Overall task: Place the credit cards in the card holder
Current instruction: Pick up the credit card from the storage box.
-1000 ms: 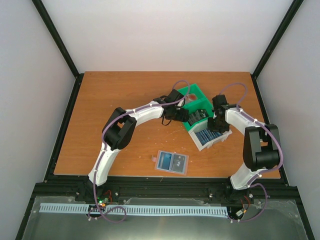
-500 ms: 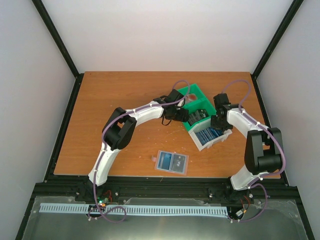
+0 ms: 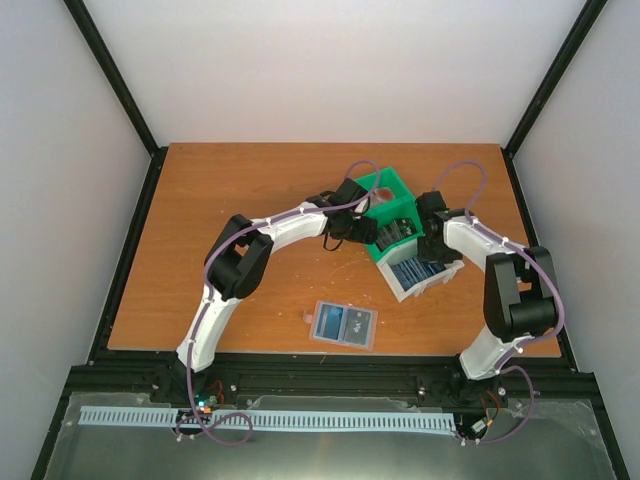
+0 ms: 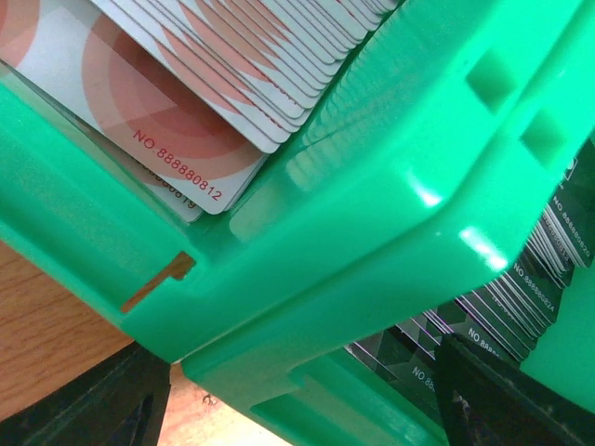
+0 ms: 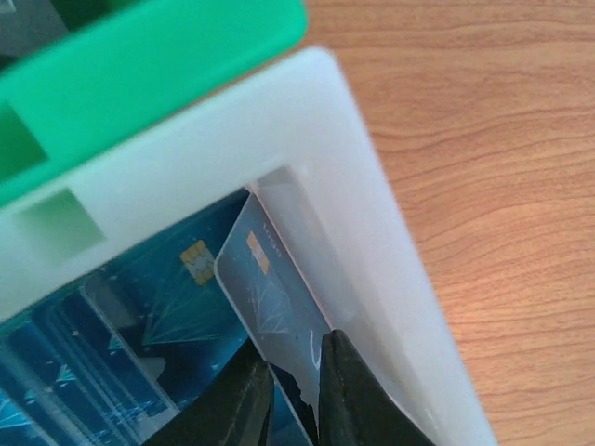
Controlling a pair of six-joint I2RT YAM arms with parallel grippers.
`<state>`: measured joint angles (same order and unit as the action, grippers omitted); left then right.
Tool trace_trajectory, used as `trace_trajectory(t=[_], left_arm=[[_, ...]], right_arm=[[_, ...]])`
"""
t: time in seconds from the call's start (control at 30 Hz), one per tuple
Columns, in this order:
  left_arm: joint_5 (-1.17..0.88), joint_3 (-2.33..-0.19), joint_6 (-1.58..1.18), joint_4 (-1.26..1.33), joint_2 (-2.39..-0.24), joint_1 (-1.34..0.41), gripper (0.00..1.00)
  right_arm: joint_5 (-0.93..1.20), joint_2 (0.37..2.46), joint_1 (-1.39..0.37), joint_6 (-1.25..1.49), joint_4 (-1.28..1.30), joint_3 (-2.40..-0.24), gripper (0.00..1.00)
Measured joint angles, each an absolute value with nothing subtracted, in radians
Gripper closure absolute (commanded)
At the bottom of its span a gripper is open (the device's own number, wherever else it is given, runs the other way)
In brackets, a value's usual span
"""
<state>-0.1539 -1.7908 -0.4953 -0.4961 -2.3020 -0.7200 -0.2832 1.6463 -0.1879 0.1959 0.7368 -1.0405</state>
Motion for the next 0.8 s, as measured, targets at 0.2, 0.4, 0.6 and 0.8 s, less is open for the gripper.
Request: trace_trajectory(t=[0.2,0.4,0.6,0.8], left_arm=[[-0.16,-1.791,-0.495,-0.495,-2.302,-0.719,0.23],[-0.167,-1.791,-0.495,-0.495,-2.303,-0.718,0.21],[-0.194,-1.791,-0.485,-0.496,-2.303,-0.708,0.18],[-0.246,-1.788,-0.458,-0.501,-2.299,-0.696,0.12]], right_arm=[[-0.377,1.678,-0.226,0.19,0.749,-1.04,0.9],[-0.404,1.678,-0.24,0.169,0.752,-1.041,0.97],[-0.366,1.662,-0.282,0.183,0.796,-1.067,0.97],[-0.375,1.545,-0.289,0.23,0.895,-1.154,0.97]])
